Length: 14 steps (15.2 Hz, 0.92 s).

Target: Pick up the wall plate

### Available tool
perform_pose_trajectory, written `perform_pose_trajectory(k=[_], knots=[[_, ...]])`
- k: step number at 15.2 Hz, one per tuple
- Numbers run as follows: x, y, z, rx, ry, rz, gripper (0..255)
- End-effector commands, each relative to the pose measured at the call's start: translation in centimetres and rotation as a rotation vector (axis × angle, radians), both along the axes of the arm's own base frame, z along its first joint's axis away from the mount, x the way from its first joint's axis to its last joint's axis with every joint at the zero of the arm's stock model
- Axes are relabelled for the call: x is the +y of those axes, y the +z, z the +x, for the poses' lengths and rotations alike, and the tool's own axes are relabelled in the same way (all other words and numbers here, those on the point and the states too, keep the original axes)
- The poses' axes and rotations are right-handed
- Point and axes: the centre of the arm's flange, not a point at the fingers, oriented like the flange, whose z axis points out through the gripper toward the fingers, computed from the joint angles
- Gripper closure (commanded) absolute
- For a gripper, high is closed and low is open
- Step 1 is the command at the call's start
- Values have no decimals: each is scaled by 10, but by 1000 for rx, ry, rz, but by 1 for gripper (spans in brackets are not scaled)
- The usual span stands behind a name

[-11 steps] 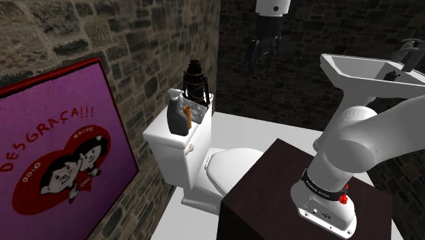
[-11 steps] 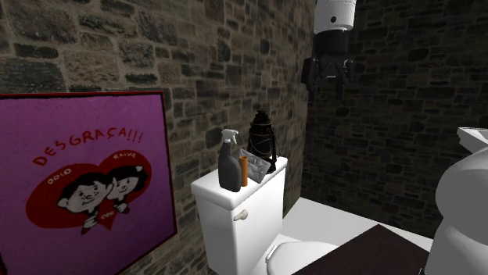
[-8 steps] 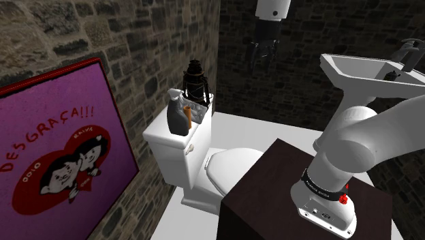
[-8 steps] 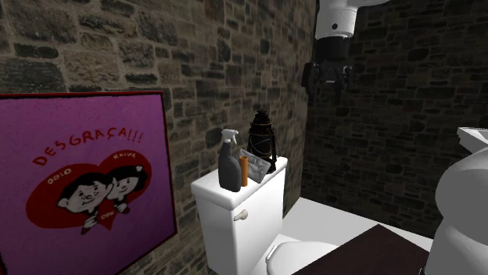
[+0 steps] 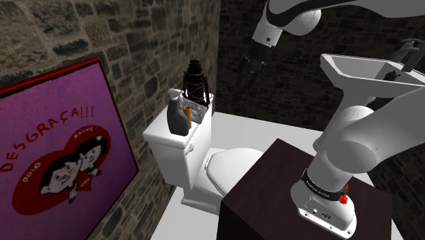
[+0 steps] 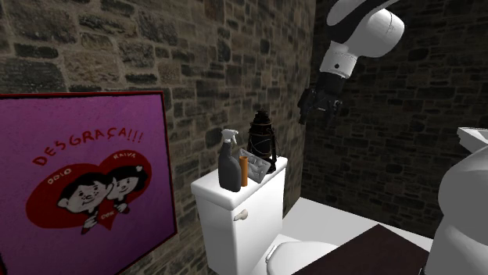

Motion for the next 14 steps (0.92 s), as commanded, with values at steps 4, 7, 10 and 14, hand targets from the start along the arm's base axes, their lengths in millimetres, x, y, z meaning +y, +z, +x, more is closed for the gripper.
perform_pose_trajectory(k=[4,7,10,14], knots=[[-31,-61,32,-85,-2,165,0],[-45,-98,54,-134,-1,265,0],[-56,-135,78,-182,-1,364,0],[-64,-183,112,-246,0,497,0]])
